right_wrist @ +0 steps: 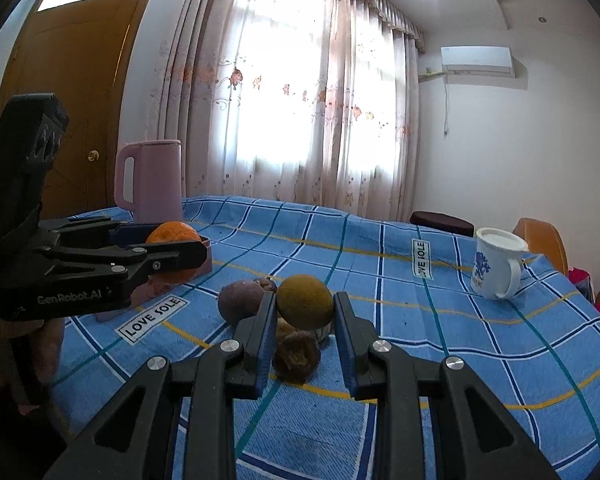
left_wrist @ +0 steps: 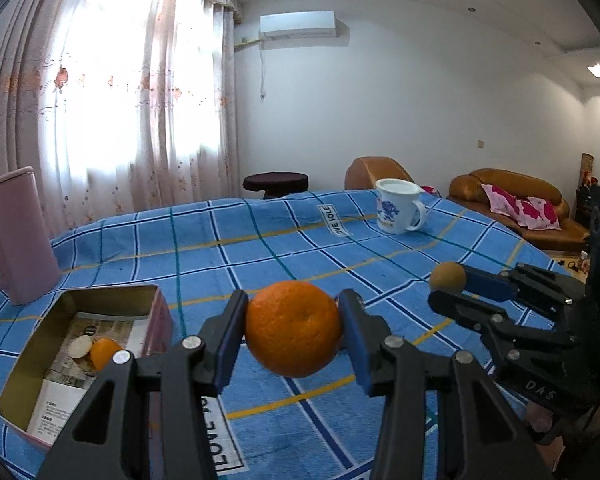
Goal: Organize fruits
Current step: 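Carry the orange with the left tool over the tin while the right tool carries the brown fruit there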
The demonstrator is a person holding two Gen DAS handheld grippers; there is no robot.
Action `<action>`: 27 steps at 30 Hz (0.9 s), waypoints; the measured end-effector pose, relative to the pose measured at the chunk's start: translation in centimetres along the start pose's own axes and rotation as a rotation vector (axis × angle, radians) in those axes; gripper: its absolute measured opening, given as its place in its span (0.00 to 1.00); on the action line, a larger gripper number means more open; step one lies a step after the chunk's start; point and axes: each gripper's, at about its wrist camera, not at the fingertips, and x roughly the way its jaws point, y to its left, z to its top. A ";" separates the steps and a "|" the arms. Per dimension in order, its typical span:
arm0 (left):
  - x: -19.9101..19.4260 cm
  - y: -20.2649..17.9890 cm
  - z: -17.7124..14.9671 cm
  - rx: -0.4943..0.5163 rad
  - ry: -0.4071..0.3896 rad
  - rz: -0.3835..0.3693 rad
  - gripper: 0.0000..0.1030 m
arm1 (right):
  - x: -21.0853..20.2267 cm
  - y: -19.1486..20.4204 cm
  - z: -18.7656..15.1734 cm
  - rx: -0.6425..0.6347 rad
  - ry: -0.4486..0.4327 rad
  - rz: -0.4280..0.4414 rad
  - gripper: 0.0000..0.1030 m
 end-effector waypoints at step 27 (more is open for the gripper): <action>-2.5 8.4 -0.5 -0.150 -0.011 0.120 0.47 | 5.3 7.9 5.4 -0.117 0.002 0.191 0.29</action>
